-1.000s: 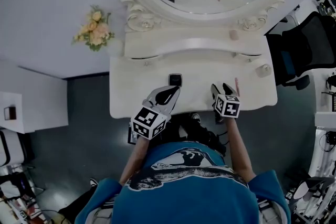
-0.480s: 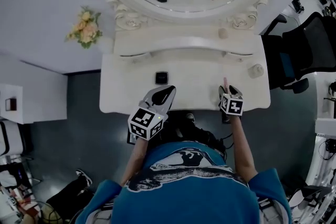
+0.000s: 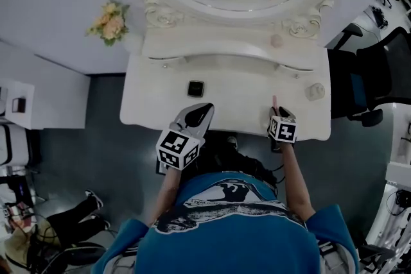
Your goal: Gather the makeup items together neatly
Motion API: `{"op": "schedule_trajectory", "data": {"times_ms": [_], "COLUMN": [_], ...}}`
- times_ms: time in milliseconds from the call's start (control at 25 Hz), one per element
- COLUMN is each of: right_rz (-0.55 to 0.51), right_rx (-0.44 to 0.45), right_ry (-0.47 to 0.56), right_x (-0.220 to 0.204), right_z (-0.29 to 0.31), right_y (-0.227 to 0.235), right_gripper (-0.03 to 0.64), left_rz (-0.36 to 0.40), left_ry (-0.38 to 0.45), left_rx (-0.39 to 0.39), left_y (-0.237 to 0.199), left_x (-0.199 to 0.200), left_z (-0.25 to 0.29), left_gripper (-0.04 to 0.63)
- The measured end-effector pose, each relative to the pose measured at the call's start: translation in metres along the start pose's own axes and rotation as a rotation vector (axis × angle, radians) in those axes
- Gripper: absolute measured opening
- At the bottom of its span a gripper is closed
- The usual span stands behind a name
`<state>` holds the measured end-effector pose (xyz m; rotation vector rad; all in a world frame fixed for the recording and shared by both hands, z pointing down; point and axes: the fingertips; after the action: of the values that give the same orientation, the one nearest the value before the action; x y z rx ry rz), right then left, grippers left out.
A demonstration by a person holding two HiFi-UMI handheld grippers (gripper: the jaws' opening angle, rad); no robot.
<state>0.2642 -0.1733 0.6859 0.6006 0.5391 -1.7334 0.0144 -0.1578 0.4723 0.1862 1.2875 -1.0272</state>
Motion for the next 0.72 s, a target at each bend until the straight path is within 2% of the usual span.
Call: {"op": "schedule_trajectory", "data": {"times_ms": [320,440,720], "right_rz": [-0.038,-0.028,0.030], "right_rx": [-0.003,-0.013,-0.039], "right_ry": [0.033,0.039,0.008], "right_x": [0.000,0.001,0.002], "right_z": [-0.003,-0.002,-0.002], "right_y": [0.001,-0.001,-0.002], "right_gripper": [0.101,0.049,0.049], "left_rz": [-0.009,-0.007,-0.009], "left_ry": [-0.015,-0.018,-0.018], "left_rx": [0.040,0.043,0.044], "left_y": [0.006,0.003,-0.012], "left_x": [-0.009,-0.008,-0.001], "left_z": [0.004,0.003,-0.004], "left_gripper": [0.012,0.012,0.012]}}
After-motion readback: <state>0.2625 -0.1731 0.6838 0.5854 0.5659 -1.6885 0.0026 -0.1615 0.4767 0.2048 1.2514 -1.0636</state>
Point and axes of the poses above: the fingertips, and each gripper's own axes: z forward along the fingers, y to its right, x out of its top, and after that the axes turned 13 degrees about -z, right-handed
